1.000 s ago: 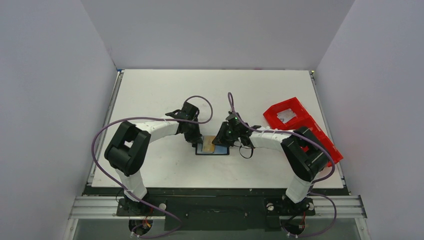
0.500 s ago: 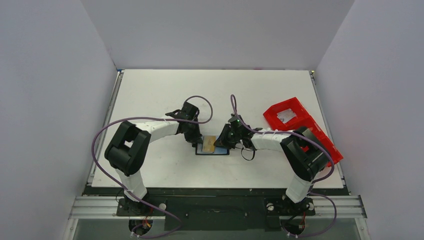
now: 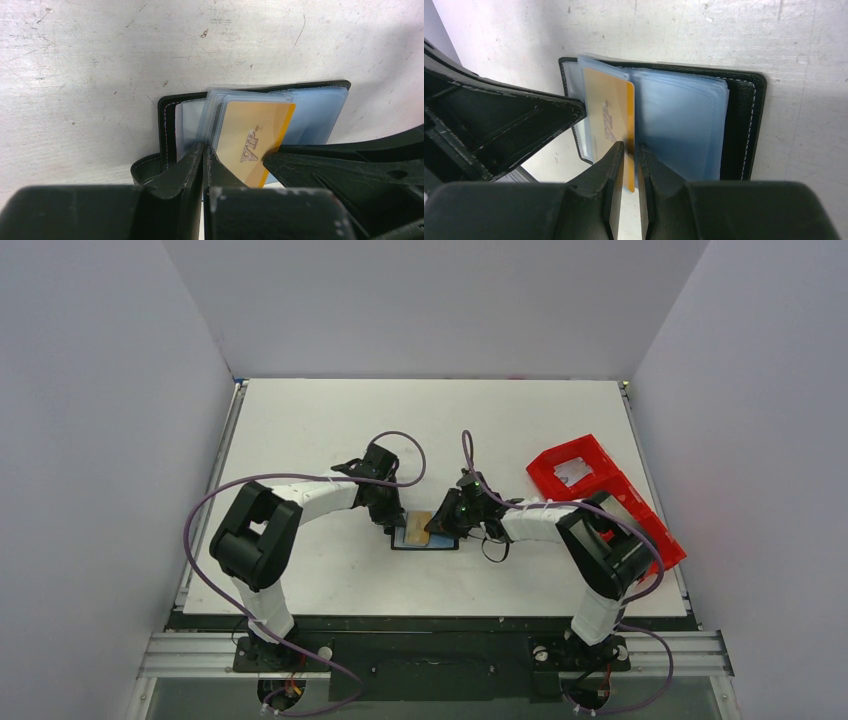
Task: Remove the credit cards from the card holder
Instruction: Remove the credit card from the card holder.
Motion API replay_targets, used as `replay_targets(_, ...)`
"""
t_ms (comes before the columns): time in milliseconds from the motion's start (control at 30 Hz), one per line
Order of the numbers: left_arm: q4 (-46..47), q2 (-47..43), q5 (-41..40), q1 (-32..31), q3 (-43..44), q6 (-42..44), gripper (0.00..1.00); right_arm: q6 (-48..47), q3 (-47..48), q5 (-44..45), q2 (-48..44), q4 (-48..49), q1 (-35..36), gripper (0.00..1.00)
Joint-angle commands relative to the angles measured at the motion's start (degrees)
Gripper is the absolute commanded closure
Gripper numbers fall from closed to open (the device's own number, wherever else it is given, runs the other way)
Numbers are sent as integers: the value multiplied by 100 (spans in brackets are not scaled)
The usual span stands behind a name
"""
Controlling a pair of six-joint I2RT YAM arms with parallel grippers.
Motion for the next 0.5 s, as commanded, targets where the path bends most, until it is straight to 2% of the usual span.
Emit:
replay_targets(0,-98,321,-96,-84,-47,-6,100,148,-86,-112,96,493,-50,87)
replay_targets(467,-312,449,-245,-76,-1,-44,100,182,-391,3,-135,539,-261,100)
